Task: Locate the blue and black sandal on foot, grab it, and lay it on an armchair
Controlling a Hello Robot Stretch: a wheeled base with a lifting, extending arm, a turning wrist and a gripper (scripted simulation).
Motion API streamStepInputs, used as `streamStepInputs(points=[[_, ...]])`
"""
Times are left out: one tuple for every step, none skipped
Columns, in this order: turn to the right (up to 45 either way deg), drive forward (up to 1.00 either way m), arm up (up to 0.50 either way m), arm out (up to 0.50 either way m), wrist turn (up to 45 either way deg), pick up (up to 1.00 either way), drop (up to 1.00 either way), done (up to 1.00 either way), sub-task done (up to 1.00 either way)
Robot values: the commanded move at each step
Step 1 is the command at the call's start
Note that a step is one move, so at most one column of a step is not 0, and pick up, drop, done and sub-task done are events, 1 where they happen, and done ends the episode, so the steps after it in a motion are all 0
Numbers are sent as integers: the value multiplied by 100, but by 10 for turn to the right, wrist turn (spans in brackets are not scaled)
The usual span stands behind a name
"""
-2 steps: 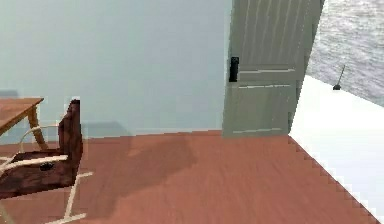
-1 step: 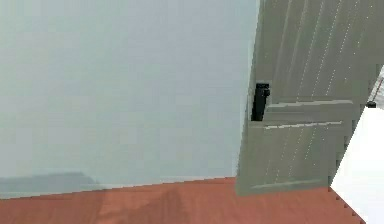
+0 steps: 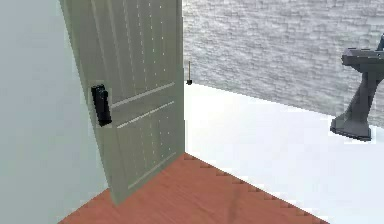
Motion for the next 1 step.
streamStepInputs(points=[[210,0,0,0,0,0,0,0,0]])
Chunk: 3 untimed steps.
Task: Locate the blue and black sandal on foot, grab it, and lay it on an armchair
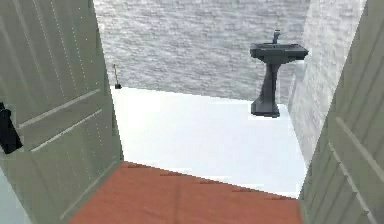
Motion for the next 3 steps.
streamStepInputs(points=[[0,35,0,0,0,0,0,0,0],[-90,0,0,0,0,0,0,0,0],[0,100,0,0,0,0,0,0,0]])
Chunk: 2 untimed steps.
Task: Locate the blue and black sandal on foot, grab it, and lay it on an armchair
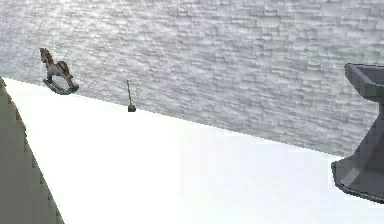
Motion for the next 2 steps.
streamStepInputs(points=[[0,50,0,0,0,0,0,0,0],[-60,0,0,0,0,0,0,0,0]])
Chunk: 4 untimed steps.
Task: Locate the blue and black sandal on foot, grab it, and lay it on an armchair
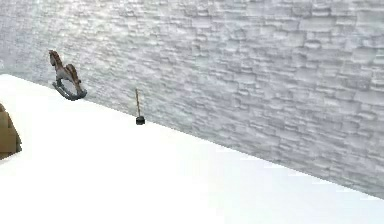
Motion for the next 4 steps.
streamStepInputs(points=[[0,60,0,0,0,0,0,0,0],[-420,0,0,0,0,0,0,0,0],[0,100,0,0,0,0,0,0,0],[-30,0,0,0,0,0,0,0,0]])
